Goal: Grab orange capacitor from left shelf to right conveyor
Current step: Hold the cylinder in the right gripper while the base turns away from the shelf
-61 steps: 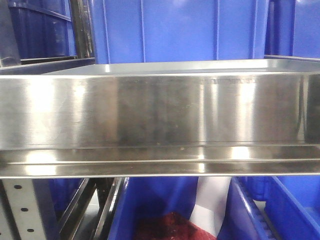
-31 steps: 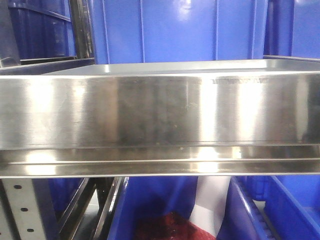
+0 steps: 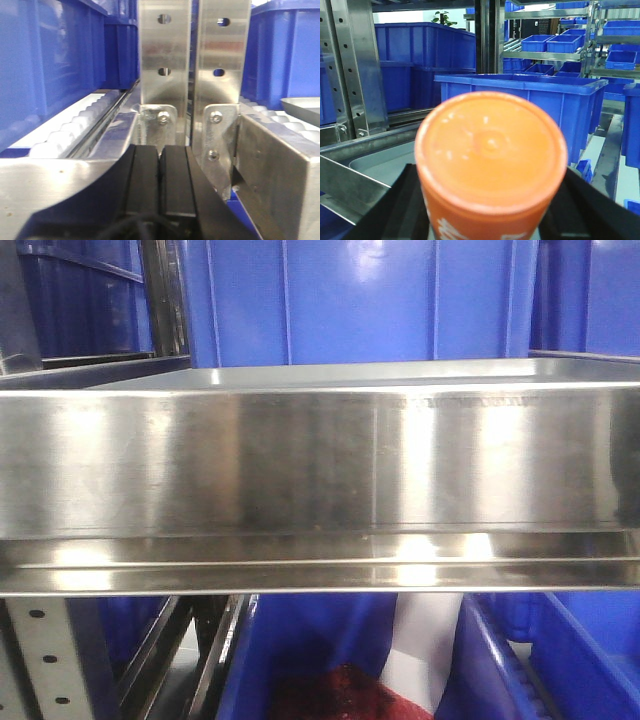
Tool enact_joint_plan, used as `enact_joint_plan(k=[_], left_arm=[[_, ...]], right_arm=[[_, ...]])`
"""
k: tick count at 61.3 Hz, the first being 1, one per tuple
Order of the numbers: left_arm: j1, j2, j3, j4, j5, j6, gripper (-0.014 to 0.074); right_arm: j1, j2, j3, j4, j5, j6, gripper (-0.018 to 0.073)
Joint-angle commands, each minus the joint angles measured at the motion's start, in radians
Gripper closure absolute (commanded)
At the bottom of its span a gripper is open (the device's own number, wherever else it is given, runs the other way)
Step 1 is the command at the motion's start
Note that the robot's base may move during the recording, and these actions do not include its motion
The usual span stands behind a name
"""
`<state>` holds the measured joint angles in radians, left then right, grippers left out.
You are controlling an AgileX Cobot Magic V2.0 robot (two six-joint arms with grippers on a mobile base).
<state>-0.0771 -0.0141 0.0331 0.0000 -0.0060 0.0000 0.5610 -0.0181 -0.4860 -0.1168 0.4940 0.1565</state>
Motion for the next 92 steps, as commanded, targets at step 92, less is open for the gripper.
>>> enact_joint_plan(k=[92], left_arm=[[-0.002, 0.010, -0.008, -0.005, -0.084, 0.000, 0.0701]], right_arm=[[0.003, -0.004, -0.006, -0.001, -0.091, -0.008, 0.0504]])
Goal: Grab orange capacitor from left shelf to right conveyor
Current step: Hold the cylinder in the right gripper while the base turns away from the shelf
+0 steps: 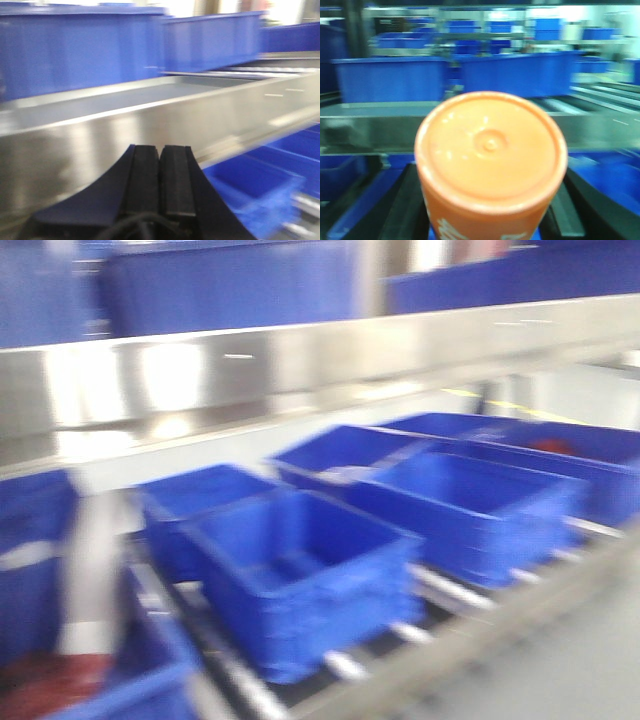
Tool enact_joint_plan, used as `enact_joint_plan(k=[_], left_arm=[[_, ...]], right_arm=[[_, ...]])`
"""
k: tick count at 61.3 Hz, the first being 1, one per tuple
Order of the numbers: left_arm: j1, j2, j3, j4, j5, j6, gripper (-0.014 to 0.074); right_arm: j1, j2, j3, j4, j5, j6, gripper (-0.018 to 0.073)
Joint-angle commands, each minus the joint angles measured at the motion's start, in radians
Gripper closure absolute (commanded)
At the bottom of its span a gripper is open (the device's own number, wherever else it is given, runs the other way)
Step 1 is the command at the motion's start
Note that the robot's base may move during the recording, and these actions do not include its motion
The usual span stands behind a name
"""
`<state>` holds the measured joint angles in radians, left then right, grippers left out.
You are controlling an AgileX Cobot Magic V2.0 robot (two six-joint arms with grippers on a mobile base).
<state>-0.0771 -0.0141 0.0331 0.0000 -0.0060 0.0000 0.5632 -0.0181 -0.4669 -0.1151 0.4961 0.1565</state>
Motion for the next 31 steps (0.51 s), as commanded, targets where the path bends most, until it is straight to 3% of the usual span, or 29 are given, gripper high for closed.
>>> enact_joint_plan(k=[1, 31], left_arm=[[-0.002, 0.010, -0.008, -0.005, -0.084, 0.000, 0.0701], [-0.002, 0.010, -0.008, -0.005, -0.084, 0.000, 0.0701]], right_arm=[[0.000, -0.004, -0.025, -0.003, -0.093, -0.008, 0.0504], [0.000, -0.004, -0.025, -0.003, -0.093, -0.008, 0.0504]])
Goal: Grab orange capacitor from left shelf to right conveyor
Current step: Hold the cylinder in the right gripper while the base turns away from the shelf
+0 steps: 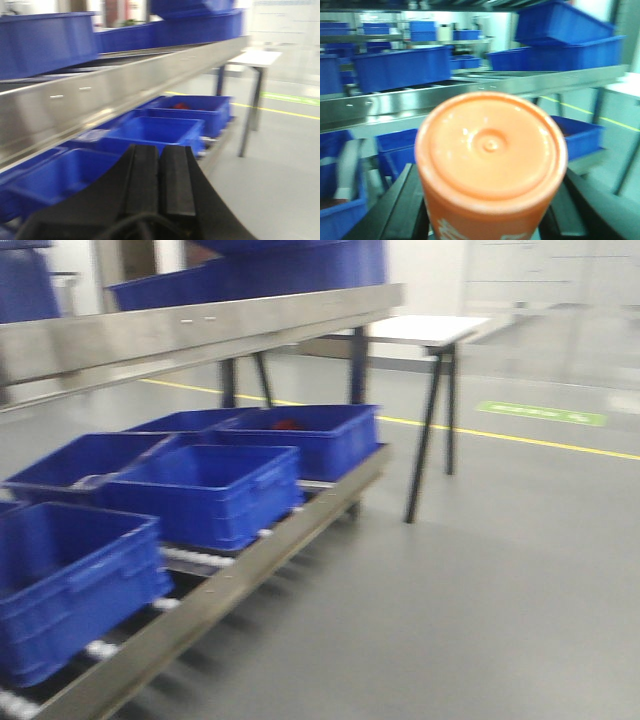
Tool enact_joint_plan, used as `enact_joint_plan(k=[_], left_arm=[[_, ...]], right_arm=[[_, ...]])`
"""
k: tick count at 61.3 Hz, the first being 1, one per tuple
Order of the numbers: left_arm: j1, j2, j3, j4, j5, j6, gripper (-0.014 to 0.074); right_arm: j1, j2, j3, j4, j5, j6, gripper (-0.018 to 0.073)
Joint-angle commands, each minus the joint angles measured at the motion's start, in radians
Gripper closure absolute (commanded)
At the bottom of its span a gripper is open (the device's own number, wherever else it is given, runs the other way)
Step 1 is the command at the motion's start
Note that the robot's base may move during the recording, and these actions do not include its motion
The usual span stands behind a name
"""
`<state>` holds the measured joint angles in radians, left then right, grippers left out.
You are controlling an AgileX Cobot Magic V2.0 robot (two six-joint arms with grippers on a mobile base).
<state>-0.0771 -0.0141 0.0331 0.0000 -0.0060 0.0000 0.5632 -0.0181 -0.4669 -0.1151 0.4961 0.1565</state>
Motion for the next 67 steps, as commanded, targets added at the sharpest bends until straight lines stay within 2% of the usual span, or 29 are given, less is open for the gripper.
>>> enact_joint_plan(k=[1, 67], left_arm=[[-0.002, 0.010, -0.008, -0.005, -0.084, 0.000, 0.0701], [-0.002, 0.010, -0.008, -0.005, -0.084, 0.000, 0.0701]], right_arm=[[0.000, -0.004, -0.025, -0.003, -0.093, -0.008, 0.0504], [-0.004, -0.004, -0.025, -0.003, -0.093, -0.008, 0.0504]])
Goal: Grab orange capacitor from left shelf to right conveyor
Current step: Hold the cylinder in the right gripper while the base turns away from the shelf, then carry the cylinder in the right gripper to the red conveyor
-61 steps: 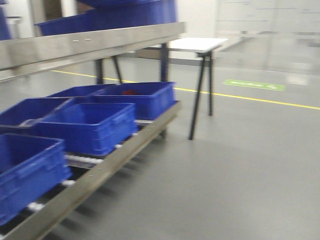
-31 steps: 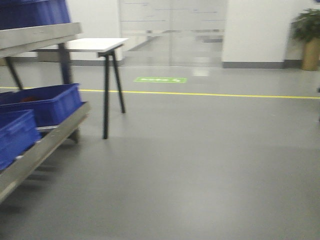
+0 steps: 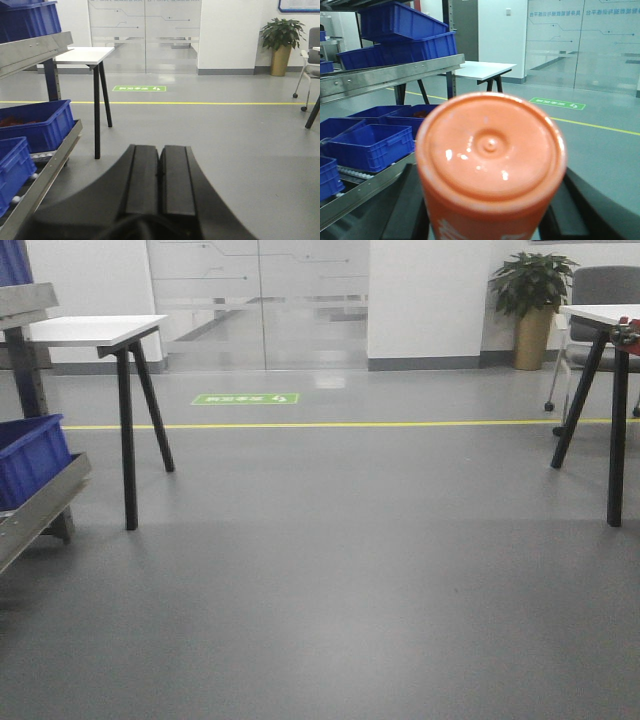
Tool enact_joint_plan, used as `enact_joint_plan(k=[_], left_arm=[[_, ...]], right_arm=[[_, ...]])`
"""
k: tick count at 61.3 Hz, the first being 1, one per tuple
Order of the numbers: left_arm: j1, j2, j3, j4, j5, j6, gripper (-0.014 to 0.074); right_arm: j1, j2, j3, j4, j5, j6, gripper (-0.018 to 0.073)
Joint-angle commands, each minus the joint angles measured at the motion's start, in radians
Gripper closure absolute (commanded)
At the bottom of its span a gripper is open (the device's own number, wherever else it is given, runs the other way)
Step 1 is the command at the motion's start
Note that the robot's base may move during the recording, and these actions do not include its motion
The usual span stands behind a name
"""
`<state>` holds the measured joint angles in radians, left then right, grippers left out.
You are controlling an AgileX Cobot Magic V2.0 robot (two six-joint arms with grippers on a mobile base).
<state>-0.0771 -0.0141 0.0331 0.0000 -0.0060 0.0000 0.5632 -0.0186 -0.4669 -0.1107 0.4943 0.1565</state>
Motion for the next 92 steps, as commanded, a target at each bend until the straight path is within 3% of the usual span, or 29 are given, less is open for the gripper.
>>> enact_joint_plan(k=[1, 92], left_arm=[[-0.002, 0.010, -0.008, -0.005, -0.084, 0.000, 0.0701], [-0.002, 0.010, -0.008, -0.005, -0.084, 0.000, 0.0701]], right_arm=[[-0.004, -0.004, -0.025, -0.008, -0.091, -0.008, 0.0504], [-0.004, -0.004, -0.025, -0.008, -0.091, -0.008, 0.0504]])
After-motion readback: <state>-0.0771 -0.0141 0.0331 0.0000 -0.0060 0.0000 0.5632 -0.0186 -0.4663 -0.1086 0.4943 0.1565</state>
